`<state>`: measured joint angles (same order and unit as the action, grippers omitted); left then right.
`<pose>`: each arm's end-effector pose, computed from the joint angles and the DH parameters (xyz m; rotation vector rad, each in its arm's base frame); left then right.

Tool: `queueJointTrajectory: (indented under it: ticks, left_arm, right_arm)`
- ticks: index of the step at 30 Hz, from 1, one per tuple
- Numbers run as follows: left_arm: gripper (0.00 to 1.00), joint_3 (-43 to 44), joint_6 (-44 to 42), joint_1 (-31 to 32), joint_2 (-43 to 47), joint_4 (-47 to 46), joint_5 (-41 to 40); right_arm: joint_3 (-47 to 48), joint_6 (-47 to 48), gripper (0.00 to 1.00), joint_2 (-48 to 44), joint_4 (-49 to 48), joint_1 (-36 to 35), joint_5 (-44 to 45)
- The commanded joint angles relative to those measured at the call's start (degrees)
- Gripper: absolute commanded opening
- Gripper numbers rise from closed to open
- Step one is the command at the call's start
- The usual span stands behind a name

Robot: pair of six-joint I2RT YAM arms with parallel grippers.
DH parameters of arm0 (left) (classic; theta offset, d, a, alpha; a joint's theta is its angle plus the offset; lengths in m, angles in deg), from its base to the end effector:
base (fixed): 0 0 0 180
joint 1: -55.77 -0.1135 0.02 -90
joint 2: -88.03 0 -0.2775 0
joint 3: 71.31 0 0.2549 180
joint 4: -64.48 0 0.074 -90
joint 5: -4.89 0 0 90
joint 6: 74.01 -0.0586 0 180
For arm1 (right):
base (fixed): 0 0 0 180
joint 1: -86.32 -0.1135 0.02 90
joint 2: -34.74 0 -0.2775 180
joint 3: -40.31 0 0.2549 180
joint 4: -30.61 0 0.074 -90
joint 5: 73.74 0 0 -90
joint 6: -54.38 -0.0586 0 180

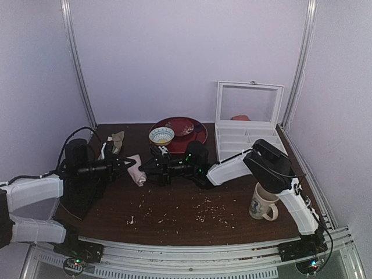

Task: Roll the underwear
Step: Pass from the left arm to the right

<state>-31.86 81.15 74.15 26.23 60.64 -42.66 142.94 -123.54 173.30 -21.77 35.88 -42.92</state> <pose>0.2113 -0.1119 0.2239 -0.2953 2.1637 -1.6176 0.3014 0.4439 0.1770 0.6396 -1.9131 -2.3329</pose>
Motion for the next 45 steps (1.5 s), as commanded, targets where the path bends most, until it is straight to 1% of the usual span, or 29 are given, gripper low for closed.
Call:
queueJointTrajectory:
  ticks: [1, 4, 7, 10, 12, 16, 18, 21, 23, 25, 27, 29, 31, 35, 36, 37, 40, 42, 44, 45]
  left_arm:
    - [0.0, 0.6, -2.4, -0.4, 0.1, 1.0, 0.0]
    - [0.0, 1.3, -4.3, -0.4, 0.6, 4.0, -0.7]
    - [0.0, 1.4, -5.0, -0.4, 0.5, 5.2, -1.1]
    - [0.0, 1.4, -4.9, -0.4, 0.1, 5.2, -1.4]
    - [0.0, 1.1, -3.8, -0.4, 0.0, 4.1, -1.2]
    - [0.0, -0.1, 0.4, -1.6, -0.9, -1.5, 0.4]
    - [0.0, -0.9, 1.7, -2.9, -0.9, -2.5, 1.0]
    - [0.0, 0.1, 1.0, -3.9, -0.8, 1.4, 1.6]
    - [0.0, 1.4, -0.2, -4.0, -0.6, 4.9, 1.6]
    - [0.0, 2.0, -0.2, -4.0, -0.6, 5.7, 1.6]
    - [0.0, 2.4, 0.0, -4.0, -0.9, 6.1, 2.0]
    - [0.0, 2.6, 0.0, -4.0, -1.1, 6.6, 1.9]
    - [0.0, 3.0, -0.5, -4.0, -1.4, 7.6, 1.7]
    - [0.0, 3.1, 0.1, -4.0, -1.9, 6.7, 2.3]
    - [0.0, 3.0, 0.7, -4.0, -1.8, 5.4, 2.6]
    - [0.0, 2.7, 1.3, -4.0, -1.7, 4.1, 2.8]
    - [0.0, 1.6, 2.3, -4.2, -1.2, -0.6, 3.4]
    - [0.0, 0.4, 5.0, -4.5, -1.3, -4.4, 4.0]
    - [0.0, -0.9, 7.6, -4.7, -1.8, -9.1, 4.3]
    - [0.0, -1.5, 8.7, -4.7, -2.2, -11.5, 4.3]
  right_arm:
    - [1.6, -1.8, 0.52, -0.1, -4.0, 0.2, -0.6]
    - [1.4, -1.9, 0.46, -0.8, -3.9, 0.2, -1.1]
    - [1.2, -1.5, 0.38, -1.3, -3.4, 0.2, -1.7]
    - [1.3, -1.1, 0.34, -1.4, -2.8, 0.2, -2.2]
    - [1.2, -0.2, 0.39, -1.6, -1.8, 0.2, -2.4]
    - [0.1, 2.8, 0.47, -2.7, 1.1, 0.2, -2.3]
    - [-0.2, 3.5, 0.49, -3.3, 1.6, 0.2, -1.9]
    - [-0.4, 6.9, 0.49, -4.7, 6.0, 0.2, -1.8]
    - [-1.0, 12.0, 0.5, -6.4, 12.3, 0.2, -1.6]
    - [-1.2, 16.6, 0.51, -7.7, 17.7, 0.2, -1.5]
    - [-0.9, 17.7, 0.53, -8.1, 19.4, 0.2, -1.8]
    - [-0.5, 16.6, 0.54, -8.0, 18.4, 0.1, -1.9]
    - [0.1, 16.9, 0.6, -8.0, 19.4, 0.0, -2.2]
    - [0.9, 24.0, 0.62, -9.2, 28.2, -0.7, -1.6]
    - [0.7, 24.2, 0.62, -9.2, 28.1, -0.7, -1.4]
    - [0.3, 22.4, 0.62, -8.9, 26.0, -0.6, -1.4]
    - [-0.3, 10.9, 0.63, -6.2, 11.6, -0.2, -1.5]
    - [0.5, 3.3, 0.63, -4.0, 2.6, 0.0, -0.6]
    - [1.9, -2.9, 0.64, -1.9, -4.7, 0.0, 0.2]
    - [2.4, -4.8, 0.64, -1.1, -6.6, 0.0, 0.7]
